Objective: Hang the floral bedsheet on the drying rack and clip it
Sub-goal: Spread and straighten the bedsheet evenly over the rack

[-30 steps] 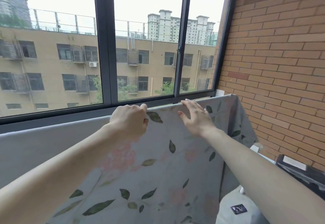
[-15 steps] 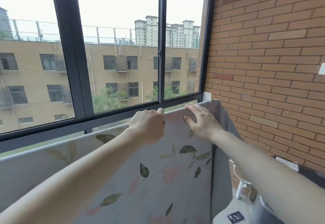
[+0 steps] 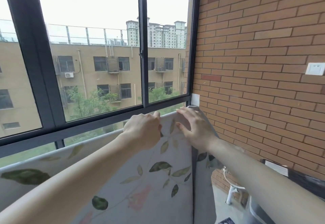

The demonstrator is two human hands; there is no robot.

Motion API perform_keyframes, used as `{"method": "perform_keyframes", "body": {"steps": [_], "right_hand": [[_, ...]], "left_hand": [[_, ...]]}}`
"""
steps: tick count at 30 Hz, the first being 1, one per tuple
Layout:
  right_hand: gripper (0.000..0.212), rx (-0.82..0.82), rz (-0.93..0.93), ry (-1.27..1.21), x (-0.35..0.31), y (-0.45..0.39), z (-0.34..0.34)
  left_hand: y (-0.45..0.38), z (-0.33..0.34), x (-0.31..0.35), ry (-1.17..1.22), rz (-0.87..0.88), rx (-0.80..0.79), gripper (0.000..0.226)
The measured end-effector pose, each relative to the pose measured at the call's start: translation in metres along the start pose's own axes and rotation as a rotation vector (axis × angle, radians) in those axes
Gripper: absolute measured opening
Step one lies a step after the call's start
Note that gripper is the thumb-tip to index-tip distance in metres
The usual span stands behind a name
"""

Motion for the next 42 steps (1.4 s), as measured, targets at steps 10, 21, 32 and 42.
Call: {"method": "perform_keyframes", "body": {"steps": [10, 21, 32, 42], "right_hand": [[0.041, 0.037, 0.130, -0.091, 0.125, -0.016, -0.038], [0.020, 0.054, 0.095, -0.253, 0.180, -0.048, -0.031], [0.006, 0.009, 0.051, -0.266, 0.183, -0.066, -0.020], [0.009, 0.020, 0.035, -0.180, 0.186, -0.090, -0.030]], "left_hand": [[-0.078, 0.003, 0.056, -0.027, -0.060, 0.002, 0.024], [-0.090, 0.005, 0.058, -0.028, -0.215, 0.061, 0.030], [-0.081, 0.007, 0.050, 0.051, -0.253, 0.036, 0.028], [-0.073, 0.005, 0.051, 0.061, -0.253, 0.027, 0.023]]}}
Point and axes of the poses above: each hand's wrist, its own y-axis away from the middle knuckle, its own z-axis out of the palm, x = y × z, the point moved 10 cm from there along -y, towards the middle knuckle, and after that the axes turned 10 degrees about -x, right-handed, at the moved point
